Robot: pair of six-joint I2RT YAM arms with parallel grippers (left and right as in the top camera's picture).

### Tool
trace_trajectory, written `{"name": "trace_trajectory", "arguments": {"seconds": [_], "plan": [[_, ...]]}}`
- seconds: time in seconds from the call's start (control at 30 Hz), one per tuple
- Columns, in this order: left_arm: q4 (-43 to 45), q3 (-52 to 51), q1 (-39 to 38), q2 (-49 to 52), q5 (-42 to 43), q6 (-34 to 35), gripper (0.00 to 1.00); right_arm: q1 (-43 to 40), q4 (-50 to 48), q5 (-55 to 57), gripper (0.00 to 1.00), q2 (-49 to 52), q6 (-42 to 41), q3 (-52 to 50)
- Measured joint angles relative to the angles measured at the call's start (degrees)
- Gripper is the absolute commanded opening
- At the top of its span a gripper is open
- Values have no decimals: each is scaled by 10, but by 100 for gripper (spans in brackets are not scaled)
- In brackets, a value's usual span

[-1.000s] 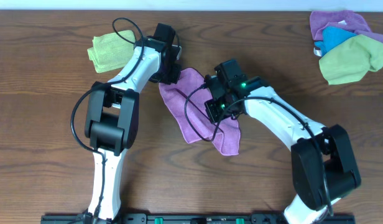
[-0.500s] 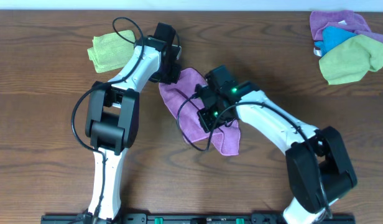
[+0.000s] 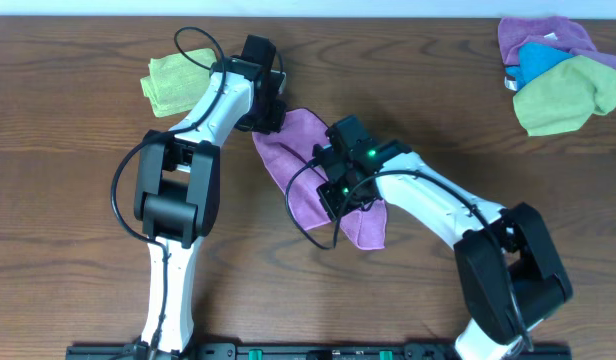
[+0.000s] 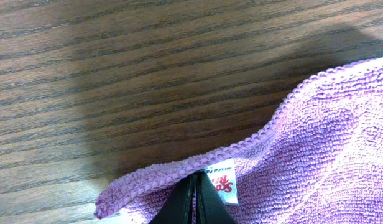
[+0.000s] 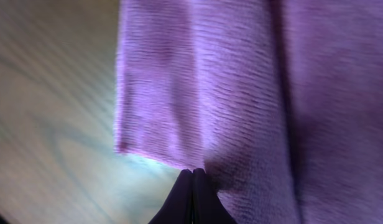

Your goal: Fold the cloth

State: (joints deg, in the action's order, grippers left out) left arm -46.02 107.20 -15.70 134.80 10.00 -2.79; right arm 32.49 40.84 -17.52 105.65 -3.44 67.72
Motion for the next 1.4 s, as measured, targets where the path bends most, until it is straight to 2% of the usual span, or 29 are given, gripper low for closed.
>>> {"name": "trace_trajectory", "arguments": {"seconds": [0.5,0.93,1.2,1.4], "plan": [[0,0,0,0,0,0,6,66,-7,-16,2,0,-5,0],[1,0,0,0,-1,0,6,68,-61,-15,1,57,-7,-1],[1,0,0,0,-1,0,6,74,-52,-24,2,65,-20,0],[2,0,0,0,-2,0,6,110,-42,-37,2,66,-22,0]]}}
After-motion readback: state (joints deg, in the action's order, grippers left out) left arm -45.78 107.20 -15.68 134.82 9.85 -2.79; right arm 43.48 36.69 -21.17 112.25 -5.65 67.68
